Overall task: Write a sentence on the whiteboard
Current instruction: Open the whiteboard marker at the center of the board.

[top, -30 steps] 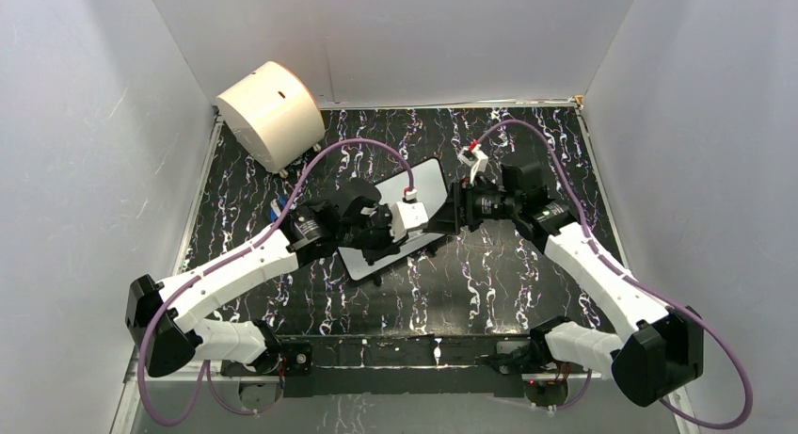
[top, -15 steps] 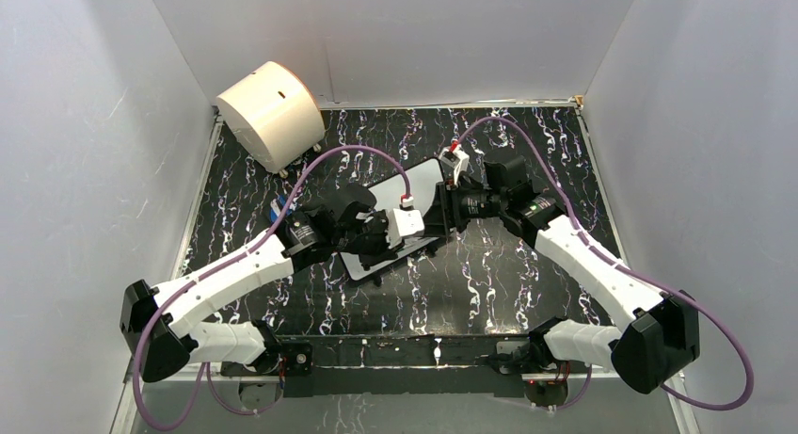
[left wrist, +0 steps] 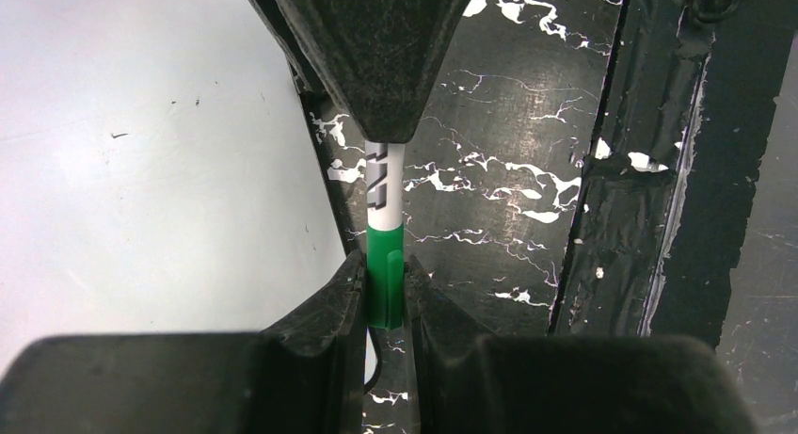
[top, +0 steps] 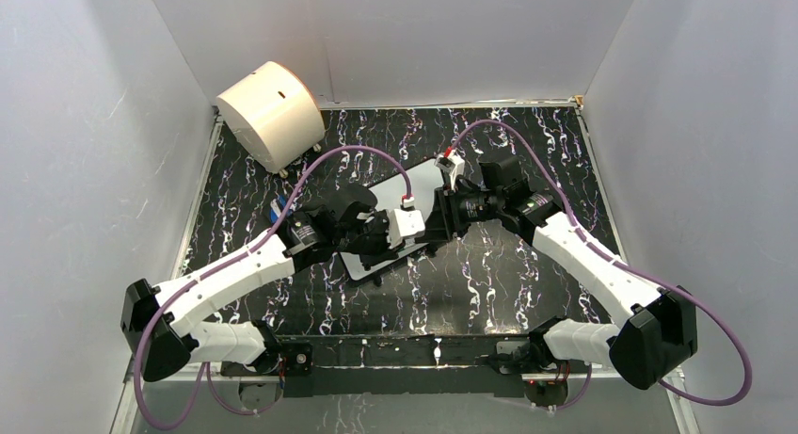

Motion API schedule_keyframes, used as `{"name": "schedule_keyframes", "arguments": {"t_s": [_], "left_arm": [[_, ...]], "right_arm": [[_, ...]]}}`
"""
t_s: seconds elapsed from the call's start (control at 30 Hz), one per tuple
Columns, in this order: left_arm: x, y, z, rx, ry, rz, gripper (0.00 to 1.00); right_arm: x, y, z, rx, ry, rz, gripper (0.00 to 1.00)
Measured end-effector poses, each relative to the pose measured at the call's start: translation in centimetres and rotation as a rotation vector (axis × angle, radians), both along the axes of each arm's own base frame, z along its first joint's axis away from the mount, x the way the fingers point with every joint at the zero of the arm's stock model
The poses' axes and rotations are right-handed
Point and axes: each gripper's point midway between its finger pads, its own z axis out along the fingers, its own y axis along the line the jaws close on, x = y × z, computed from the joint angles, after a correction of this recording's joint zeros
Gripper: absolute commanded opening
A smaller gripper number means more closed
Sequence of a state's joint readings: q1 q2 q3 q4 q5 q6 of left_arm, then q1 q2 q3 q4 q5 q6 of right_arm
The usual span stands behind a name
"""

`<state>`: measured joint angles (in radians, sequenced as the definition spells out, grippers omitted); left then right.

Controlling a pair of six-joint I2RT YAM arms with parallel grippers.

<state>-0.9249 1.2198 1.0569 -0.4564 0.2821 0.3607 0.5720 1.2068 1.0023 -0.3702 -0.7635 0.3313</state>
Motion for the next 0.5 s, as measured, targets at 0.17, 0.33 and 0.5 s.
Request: {"name": "schedule_keyframes", "arguments": {"t_s": [0.17,0.33,0.5], "left_arm": [[0.05,-0.05,-0.30,0.008,0.006,0.001,0.00],[0.09,-0.11,-0.77,0.020,0.015,0.001,0.00],[0.09,-0.11,-0.78,0.021,0.015,0.000,0.00]], "right_arm": [[-0.26,-0.16,-0.19,-0.011,0.001,0.011,0.41],[-0.38,-0.26,-0.34,-0.017,0.002,0.016,0.36],[-0.53,-0.18,-0.48,-0.021,0.003,0.030,0.31]]}}
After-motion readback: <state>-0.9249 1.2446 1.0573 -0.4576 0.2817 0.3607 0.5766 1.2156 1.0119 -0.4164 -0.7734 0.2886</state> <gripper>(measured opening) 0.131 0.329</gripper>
